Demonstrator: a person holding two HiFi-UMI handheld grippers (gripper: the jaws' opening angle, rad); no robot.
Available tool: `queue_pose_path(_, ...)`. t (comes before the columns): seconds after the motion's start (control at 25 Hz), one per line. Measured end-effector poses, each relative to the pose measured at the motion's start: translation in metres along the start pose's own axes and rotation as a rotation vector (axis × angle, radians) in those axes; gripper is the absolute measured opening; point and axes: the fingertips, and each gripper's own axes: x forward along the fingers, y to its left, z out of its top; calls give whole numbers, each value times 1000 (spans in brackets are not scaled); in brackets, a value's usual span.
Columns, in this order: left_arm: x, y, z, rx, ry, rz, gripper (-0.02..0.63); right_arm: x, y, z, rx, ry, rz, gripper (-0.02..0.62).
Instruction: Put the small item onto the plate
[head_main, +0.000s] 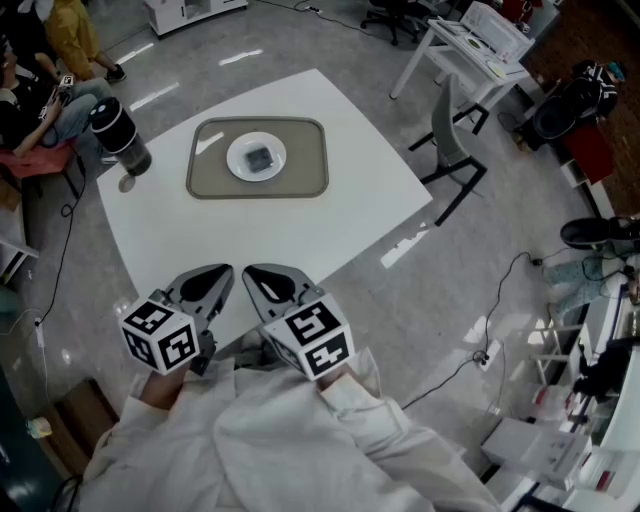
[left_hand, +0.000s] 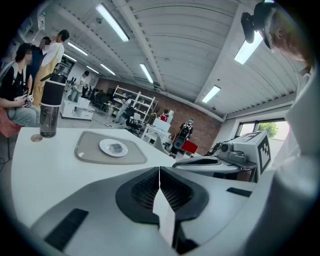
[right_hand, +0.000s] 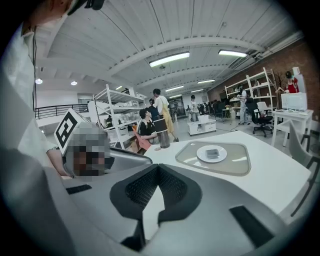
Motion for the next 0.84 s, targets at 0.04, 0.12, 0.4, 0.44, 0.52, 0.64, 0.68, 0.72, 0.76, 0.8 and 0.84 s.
queue_pose_path(0.04,-1,0,-1,2,2,2,12,0,0,-1,-1,-1,2,15)
queue_pose_path(0.12,-2,-1,-3,2,6,1,12,2,1,-2,-8,-1,5,15)
queue_pose_path(0.4,-6,-7,-11,-22,8,-12,12,-3,10,-5,-21,2,17,15)
queue_pose_path(0.44,-6,-7,-12,-21,7,-13,12,-4,10,-6,-15,6,18,15)
queue_pose_path(0.52,-6,-6,-12,-20,3,-13,12,-4,10,-7,-13,4,18,15)
queue_pose_path(0.64,-7,-6,-14,-26,-1,-16,12,-7,11,-9,-17,-2,19,15)
queue_pose_path(0.68,-7,-7,-14,-27,0,-18,12,-8,11,-9,-16,-3,19,15)
queue_pose_path(0.72,-7,-8,-15,-27,1,-20,12,-9,12,-9,-15,-2,19,15)
queue_pose_path(0.76,-8,-10,-15,-27,3,-23,12,-10,13,-8,-14,-3,17,15)
queue_pose_path(0.8,-8,-11,-14,-27,4,-27,12,-11,13,-8,-13,-3,15,15)
queue_pose_path(0.84,-9,-12,-14,-27,5,-30,12,-11,14,-8,-12,-4,13,15)
